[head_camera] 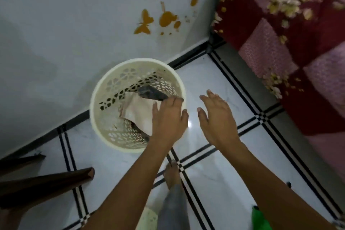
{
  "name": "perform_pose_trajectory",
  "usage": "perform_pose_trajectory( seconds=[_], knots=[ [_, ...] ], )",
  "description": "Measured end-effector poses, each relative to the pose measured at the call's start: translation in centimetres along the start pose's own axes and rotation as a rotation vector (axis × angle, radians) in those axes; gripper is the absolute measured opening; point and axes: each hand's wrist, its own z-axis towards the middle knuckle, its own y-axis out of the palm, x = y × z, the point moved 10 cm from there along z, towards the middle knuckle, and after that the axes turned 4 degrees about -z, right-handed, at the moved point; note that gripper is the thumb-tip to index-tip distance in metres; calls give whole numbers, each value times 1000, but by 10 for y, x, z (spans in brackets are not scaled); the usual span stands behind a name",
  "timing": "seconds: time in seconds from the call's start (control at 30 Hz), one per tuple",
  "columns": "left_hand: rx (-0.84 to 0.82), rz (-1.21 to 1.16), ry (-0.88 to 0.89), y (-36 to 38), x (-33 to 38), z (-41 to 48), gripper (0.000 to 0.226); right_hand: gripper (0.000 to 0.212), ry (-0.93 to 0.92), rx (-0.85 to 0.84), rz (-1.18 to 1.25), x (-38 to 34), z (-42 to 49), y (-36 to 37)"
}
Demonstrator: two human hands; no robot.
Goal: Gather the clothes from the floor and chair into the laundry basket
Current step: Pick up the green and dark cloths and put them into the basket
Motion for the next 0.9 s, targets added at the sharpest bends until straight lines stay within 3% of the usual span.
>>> perform_pose_trajectory(
  seconds=[0.27, 0.5, 0.8, 0.9],
  knots=[
    [-151, -3, 316, 158, 228, -133, 38, 38, 326, 142, 122, 226, -224, -47],
    [-420, 105, 523, 308, 352, -237, 40, 48, 635, 134, 227, 371, -379, -10],
    [-707, 339, 666, 479, 348, -314, 45, 41, 837, 147, 277, 487, -443, 85],
    [-906, 428, 647, 554, 325, -343, 71, 41, 912, 139, 293, 527, -459, 130]
  ],
)
